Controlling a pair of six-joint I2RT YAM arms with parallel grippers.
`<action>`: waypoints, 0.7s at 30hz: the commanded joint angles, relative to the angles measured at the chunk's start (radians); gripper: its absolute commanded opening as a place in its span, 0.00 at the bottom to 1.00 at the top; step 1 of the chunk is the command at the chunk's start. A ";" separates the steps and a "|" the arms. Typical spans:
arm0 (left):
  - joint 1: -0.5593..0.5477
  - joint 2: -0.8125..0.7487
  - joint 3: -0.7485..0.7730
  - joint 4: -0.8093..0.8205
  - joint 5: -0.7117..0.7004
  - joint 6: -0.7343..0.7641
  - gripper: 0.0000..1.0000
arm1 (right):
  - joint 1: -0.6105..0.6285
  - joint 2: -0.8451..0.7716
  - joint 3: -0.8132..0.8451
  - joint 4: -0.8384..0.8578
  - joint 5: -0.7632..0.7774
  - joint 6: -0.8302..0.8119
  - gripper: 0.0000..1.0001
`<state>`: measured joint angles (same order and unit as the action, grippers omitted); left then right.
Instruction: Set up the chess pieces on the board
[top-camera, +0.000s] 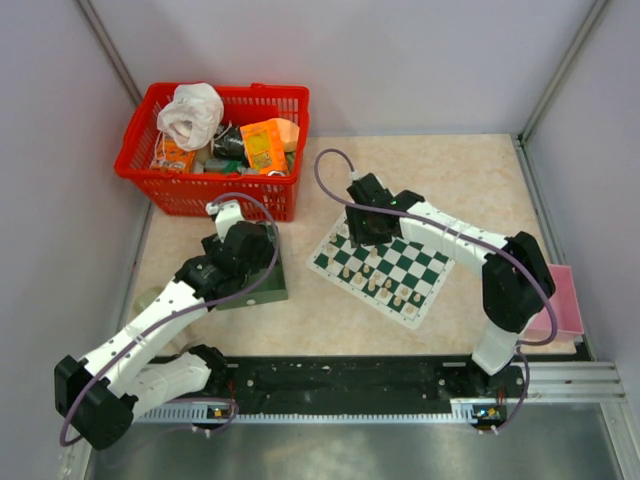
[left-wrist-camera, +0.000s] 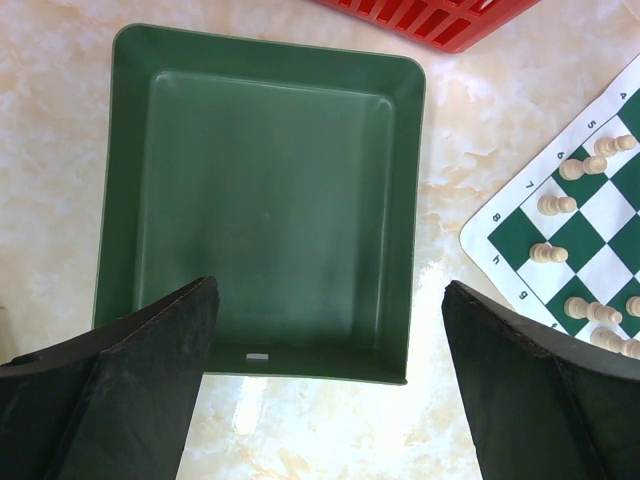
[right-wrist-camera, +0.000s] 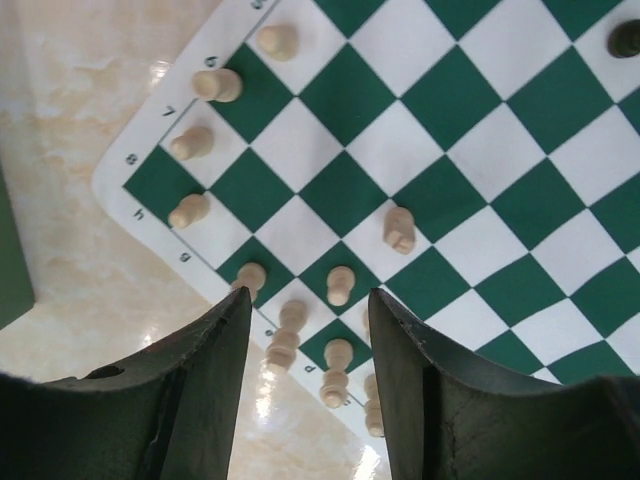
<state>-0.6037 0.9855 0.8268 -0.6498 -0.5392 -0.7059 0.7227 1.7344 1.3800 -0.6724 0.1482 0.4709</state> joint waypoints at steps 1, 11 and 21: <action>0.002 -0.028 0.003 0.026 -0.011 -0.007 0.99 | -0.043 -0.032 -0.024 0.016 0.033 -0.017 0.51; 0.005 -0.036 -0.002 0.025 -0.015 -0.009 0.99 | -0.049 -0.007 0.002 0.043 -0.058 -0.032 0.52; 0.008 -0.059 -0.009 0.004 -0.038 -0.017 0.99 | 0.076 0.158 0.157 0.036 -0.065 -0.048 0.51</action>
<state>-0.6025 0.9634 0.8265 -0.6521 -0.5442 -0.7090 0.7650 1.8355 1.4639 -0.6525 0.1043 0.4374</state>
